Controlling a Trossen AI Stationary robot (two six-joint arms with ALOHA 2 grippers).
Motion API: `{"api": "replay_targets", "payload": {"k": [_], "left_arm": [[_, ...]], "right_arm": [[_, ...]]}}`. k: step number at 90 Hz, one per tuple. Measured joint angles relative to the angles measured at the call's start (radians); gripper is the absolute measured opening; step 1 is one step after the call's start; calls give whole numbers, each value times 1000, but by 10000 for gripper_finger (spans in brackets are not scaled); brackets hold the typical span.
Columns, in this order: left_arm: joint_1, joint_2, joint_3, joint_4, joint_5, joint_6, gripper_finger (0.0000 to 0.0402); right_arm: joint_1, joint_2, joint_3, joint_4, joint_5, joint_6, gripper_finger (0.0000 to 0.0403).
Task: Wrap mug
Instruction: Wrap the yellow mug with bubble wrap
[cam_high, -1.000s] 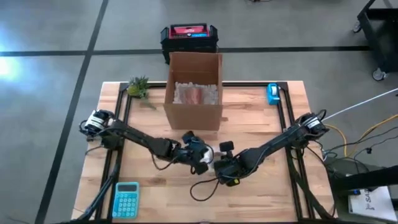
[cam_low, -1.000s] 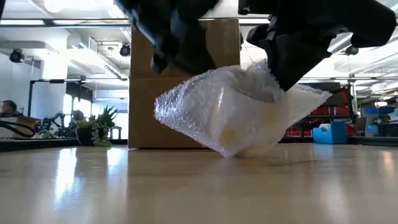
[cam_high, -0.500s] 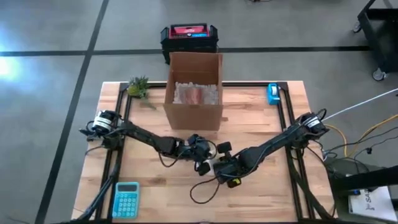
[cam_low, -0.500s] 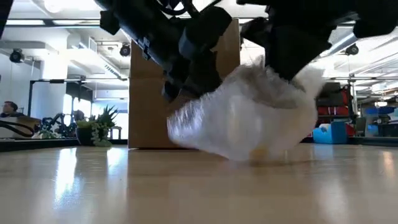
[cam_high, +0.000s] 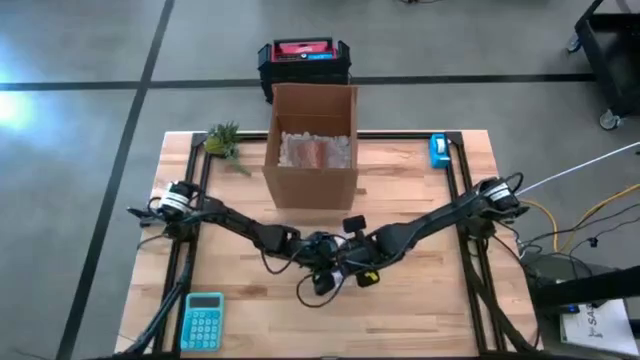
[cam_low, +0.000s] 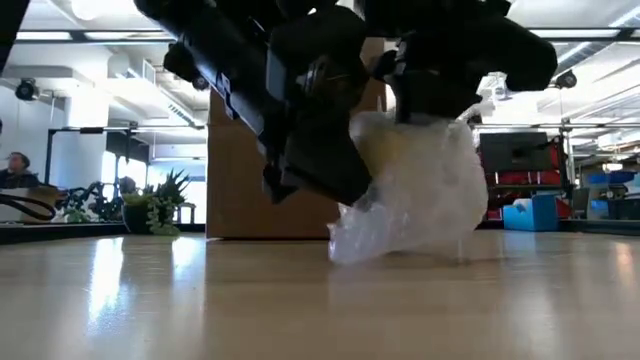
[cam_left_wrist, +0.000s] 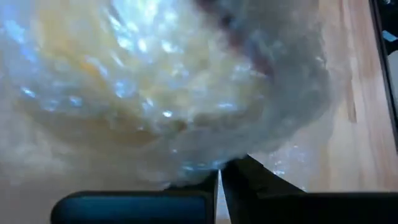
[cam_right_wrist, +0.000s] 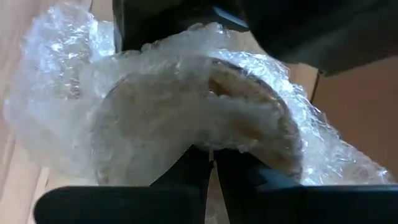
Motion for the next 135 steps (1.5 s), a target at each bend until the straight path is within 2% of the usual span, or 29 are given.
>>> {"api": "replay_targets", "payload": {"k": [13, 26, 31, 48, 54, 71, 82, 90, 102, 109, 119, 135], "left_arm": [[-8, -79, 1, -163, -32, -4, 0], [-18, -127, 1, -302, -244, -10, 0], [-15, -124, -2, -301, -303, -9, 0], [2, -34, -12, -152, -332, 69, 0], [2, -4, -12, -93, -314, 100, 0], [-19, 55, -13, 58, -85, 117, 0], [-41, 64, -6, 106, 3, 111, 0], [-52, 49, 0, 50, 14, 111, 0], [-61, -29, 24, -149, 7, 82, 0], [-70, -82, 25, -235, -15, 53, 0], [-83, -155, 23, -264, -78, 57, 0], [-81, -216, 23, -182, -347, 145, 0]], "right_arm": [[-5, -1, 0, 7, -2, -12, 18], [-15, -2, -1, 8, -9, -25, 18], [-20, -2, -1, 8, -11, -27, 18], [-31, -3, -1, 8, -76, -35, 18], [-30, -4, -1, 4, -94, -36, 18], [-29, -4, 10, -12, -122, -41, 18], [-29, -3, 11, -5, -122, -44, 18], [-29, -3, 11, -6, -155, -36, 18], [-29, 1, -4, 31, -180, 0, 18], [-29, 6, -7, 40, -180, 12, 18], [-29, 24, -5, 45, -179, 15, 18], [-29, 17, -5, 44, -183, 12, 18]]}}
